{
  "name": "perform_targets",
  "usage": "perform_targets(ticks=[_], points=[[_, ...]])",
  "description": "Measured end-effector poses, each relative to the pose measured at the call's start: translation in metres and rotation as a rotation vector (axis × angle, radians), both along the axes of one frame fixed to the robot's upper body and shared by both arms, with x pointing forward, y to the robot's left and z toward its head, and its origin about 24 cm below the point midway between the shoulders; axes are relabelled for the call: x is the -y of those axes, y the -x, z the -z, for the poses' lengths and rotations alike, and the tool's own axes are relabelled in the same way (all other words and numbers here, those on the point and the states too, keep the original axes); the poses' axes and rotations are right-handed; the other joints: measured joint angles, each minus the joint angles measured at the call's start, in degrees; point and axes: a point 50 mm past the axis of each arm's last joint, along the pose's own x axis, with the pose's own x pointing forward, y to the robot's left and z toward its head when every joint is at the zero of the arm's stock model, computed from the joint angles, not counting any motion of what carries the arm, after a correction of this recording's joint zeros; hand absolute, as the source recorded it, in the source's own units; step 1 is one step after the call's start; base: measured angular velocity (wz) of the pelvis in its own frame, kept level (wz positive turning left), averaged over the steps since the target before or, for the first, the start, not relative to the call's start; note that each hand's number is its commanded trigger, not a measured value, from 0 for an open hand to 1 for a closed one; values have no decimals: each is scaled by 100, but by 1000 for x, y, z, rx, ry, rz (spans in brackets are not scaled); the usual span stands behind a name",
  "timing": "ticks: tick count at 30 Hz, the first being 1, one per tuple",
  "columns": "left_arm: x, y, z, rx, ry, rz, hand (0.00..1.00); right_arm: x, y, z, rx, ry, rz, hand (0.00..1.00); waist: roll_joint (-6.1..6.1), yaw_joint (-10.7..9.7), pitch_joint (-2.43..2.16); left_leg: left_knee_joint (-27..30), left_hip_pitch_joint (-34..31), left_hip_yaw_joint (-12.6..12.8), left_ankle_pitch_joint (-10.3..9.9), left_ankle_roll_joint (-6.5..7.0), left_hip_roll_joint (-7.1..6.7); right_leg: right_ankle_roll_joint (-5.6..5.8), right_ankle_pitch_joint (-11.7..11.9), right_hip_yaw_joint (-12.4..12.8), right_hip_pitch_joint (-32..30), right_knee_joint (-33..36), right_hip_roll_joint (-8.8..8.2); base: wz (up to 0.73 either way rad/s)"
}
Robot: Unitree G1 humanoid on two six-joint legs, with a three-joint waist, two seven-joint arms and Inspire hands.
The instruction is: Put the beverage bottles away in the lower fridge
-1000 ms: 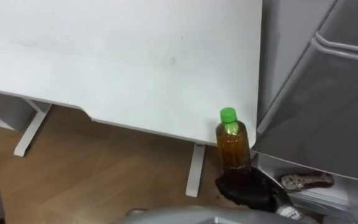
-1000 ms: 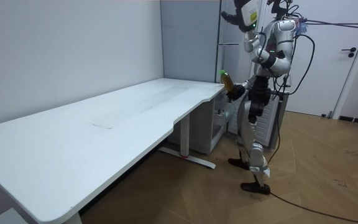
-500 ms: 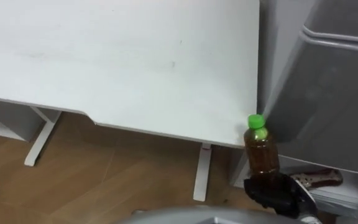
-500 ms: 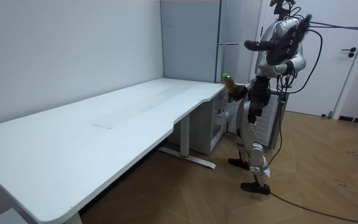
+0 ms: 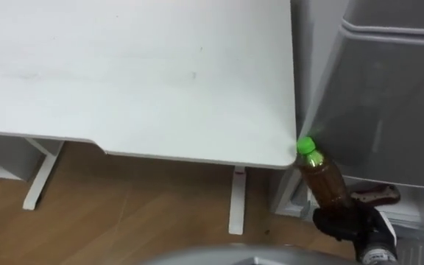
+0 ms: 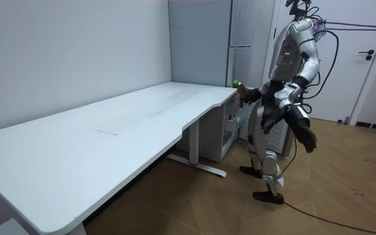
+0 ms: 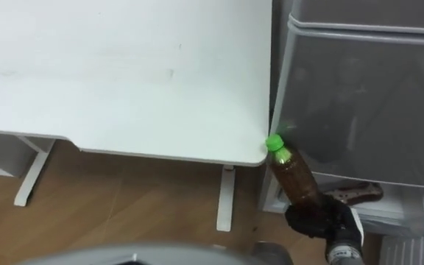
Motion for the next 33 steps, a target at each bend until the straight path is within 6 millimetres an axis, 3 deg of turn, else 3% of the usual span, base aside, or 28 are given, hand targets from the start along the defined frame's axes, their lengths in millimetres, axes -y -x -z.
perform_targets(ticks=[6, 10, 16, 21, 27, 33], points=[[32, 38, 34, -203, 264, 166, 0, 3, 2, 0, -13, 73, 57, 100, -101, -312, 22, -12, -62, 1, -16, 27, 17, 12, 2, -12, -33, -34, 17, -1], [46, 44, 44, -216, 399, 264, 0, 5, 2, 0, -17, 116, 106, 100, -145, -455, 4, -13, -118, 110, -39, 57, -1, 28, -12, 97, -171, 18, 37, -13], [64, 28, 58, -202, 578, 480, 0, 11, 1, 6, -64, 208, 210, 100, -178, -635, 16, -16, -166, 296, -65, 82, 9, 18, 36, 238, -302, 60, 108, -17], [73, -4, 66, -143, 677, 683, 0, 9, 7, 16, -119, 167, 473, 100, -189, -709, 14, -1, -305, 524, -106, 72, 18, 5, 87, 402, -528, 83, 179, -23], [80, -19, 69, -70, 728, 760, 0, 10, -15, 12, -75, 113, 750, 100, -196, -843, 11, -15, -501, 654, -122, 94, 8, 10, 113, 536, -808, 87, 266, -13], [86, -26, 72, -35, 781, 817, 0, 10, -20, 10, -57, 118, 828, 100, -166, -933, 7, -6, -507, 717, -129, 108, 63, 8, 114, 555, -831, 42, 345, -6]])
